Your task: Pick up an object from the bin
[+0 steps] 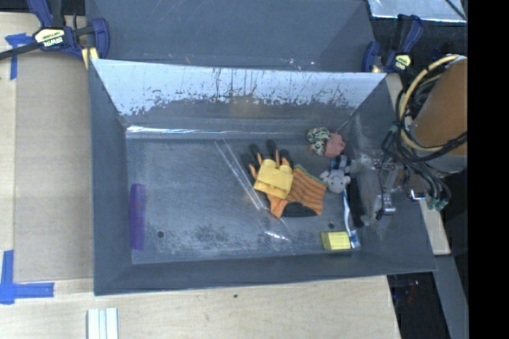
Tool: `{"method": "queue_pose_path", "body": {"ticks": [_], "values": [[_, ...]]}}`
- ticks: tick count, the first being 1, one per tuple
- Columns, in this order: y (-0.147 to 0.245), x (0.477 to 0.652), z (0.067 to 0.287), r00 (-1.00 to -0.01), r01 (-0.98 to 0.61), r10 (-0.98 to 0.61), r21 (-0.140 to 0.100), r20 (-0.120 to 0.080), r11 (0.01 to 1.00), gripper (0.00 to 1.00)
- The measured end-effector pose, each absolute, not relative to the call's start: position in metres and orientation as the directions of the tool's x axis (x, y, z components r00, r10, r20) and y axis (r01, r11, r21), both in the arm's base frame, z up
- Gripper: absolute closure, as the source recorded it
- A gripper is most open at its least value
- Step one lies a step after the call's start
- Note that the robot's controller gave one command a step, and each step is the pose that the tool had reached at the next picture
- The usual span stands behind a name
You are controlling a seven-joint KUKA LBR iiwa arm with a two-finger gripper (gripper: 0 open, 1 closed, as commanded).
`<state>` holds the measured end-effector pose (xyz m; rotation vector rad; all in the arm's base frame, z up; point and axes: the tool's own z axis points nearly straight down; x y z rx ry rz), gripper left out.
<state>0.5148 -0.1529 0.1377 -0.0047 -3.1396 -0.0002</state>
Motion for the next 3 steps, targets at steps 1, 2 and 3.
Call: {"method": "queue_pose_path", "body": {"ticks": [1, 2, 3], "values": [[-0.153, 0.517, 0.14, -1.0, 0.0, 0.0, -0.001, -0.003, 1.0, 0.0], [-0.079, 0.546, 0.071, -0.996, 0.087, 0.087, -0.001, -0.006, 0.996, 0.0], [-0.084, 0.535, 0.15, -0.997, 0.071, 0.071, -0.003, -0.012, 0.997, 0.0]]}}
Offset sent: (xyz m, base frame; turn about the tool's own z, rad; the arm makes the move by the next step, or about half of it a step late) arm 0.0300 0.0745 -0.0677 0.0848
